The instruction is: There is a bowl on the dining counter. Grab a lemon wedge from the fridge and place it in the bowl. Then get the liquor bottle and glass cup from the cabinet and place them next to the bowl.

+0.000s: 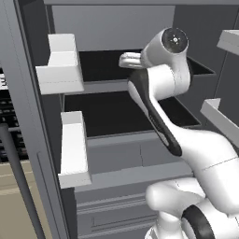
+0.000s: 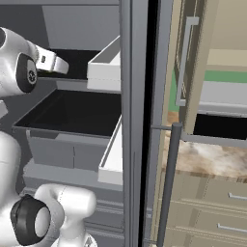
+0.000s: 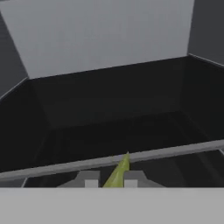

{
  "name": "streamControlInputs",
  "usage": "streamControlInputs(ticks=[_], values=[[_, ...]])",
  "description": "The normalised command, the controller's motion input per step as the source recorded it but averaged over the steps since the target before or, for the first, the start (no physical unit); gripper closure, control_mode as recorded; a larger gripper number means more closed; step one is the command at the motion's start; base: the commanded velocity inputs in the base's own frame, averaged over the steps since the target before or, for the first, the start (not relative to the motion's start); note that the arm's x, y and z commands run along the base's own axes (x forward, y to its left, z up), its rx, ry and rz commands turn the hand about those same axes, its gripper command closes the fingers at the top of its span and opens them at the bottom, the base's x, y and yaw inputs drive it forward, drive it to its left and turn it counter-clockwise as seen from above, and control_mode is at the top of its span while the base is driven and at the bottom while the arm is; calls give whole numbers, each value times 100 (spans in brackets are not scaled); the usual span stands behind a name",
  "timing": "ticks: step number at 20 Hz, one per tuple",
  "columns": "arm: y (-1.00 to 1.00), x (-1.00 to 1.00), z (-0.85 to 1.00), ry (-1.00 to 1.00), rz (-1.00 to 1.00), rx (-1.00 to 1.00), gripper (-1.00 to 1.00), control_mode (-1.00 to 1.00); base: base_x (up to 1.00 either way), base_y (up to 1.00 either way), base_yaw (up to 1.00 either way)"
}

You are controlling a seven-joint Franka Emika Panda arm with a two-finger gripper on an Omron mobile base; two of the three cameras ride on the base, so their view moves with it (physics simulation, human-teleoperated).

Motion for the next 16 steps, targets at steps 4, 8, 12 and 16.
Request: streamControlInputs(ticks=[4,8,12,16], values=[[-47,-100,-3,0,17,-4,100,-100,0,0,0],[-35,-86,-25,3,16,-6,100,-100,0,0,0],[-3,-31,-27,8,8,-7,100,-100,0,0,0],[0,0,0,0,0,0,100,100,-78,3,1]])
